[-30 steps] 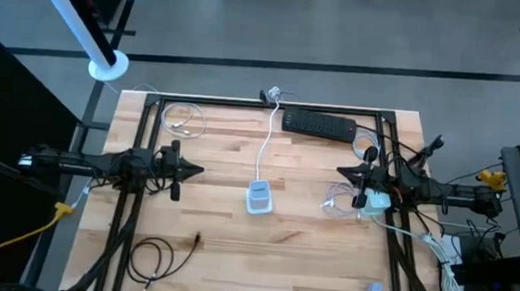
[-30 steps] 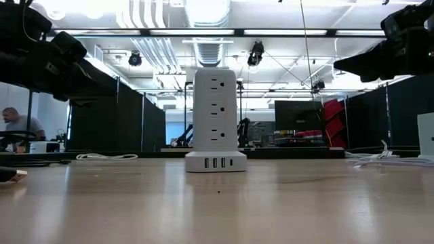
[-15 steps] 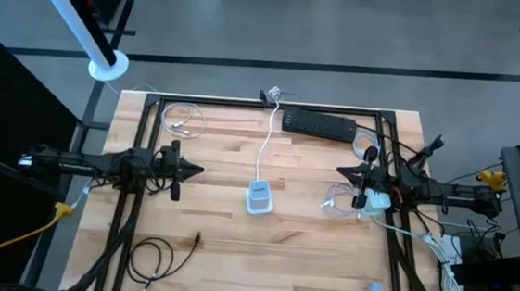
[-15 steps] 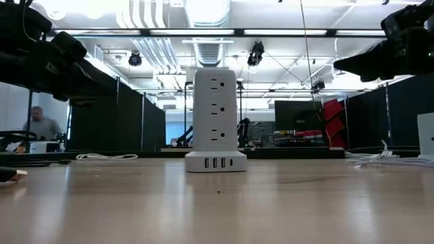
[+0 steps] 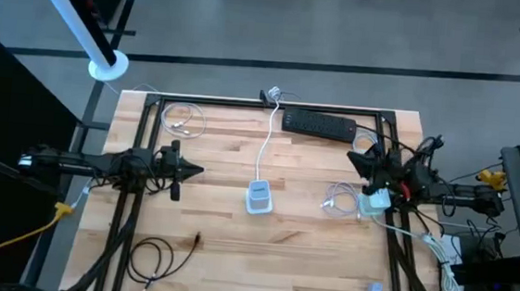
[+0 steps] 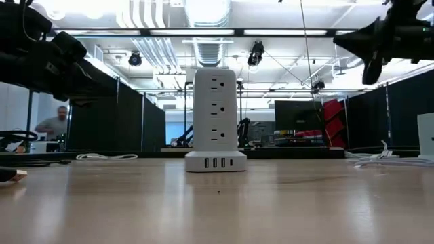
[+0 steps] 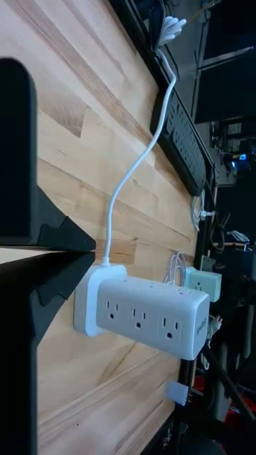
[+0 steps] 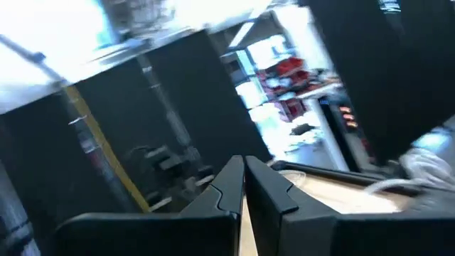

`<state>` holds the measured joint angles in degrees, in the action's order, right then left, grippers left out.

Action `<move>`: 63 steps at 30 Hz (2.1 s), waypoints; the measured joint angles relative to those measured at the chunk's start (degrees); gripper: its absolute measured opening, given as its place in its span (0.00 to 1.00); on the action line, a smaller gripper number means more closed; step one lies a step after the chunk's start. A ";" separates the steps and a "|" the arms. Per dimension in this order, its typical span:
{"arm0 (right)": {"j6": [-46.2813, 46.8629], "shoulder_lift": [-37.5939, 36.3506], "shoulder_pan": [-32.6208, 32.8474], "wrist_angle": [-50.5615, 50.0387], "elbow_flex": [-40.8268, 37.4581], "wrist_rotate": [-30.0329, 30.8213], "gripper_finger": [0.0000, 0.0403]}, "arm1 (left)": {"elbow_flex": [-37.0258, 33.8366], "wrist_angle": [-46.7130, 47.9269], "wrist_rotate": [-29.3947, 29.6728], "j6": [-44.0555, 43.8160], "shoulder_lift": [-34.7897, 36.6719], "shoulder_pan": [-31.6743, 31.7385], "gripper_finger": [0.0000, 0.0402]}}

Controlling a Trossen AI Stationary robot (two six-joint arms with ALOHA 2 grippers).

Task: Insert USB
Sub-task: Insert the bottom white charger cable into the black outlet extension

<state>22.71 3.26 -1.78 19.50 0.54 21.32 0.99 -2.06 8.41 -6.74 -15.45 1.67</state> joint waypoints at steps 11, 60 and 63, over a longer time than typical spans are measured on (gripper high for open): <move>15.28 10.89 0.02 -7.85 1.43 -12.71 0.00 | 0.01 -1.13 5.75 0.21 0.05 0.15 0.00; 1.41 70.14 2.91 -88.02 54.89 -30.34 0.53 | -0.01 -37.21 9.06 -13.25 -0.41 0.28 0.04; -4.40 70.84 4.83 -85.94 53.43 -30.17 0.55 | -0.04 -36.86 9.06 -11.82 -0.45 0.28 0.04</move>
<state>18.32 74.10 3.05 -66.45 53.97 -8.85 0.95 -38.92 17.47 -18.55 -15.90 1.96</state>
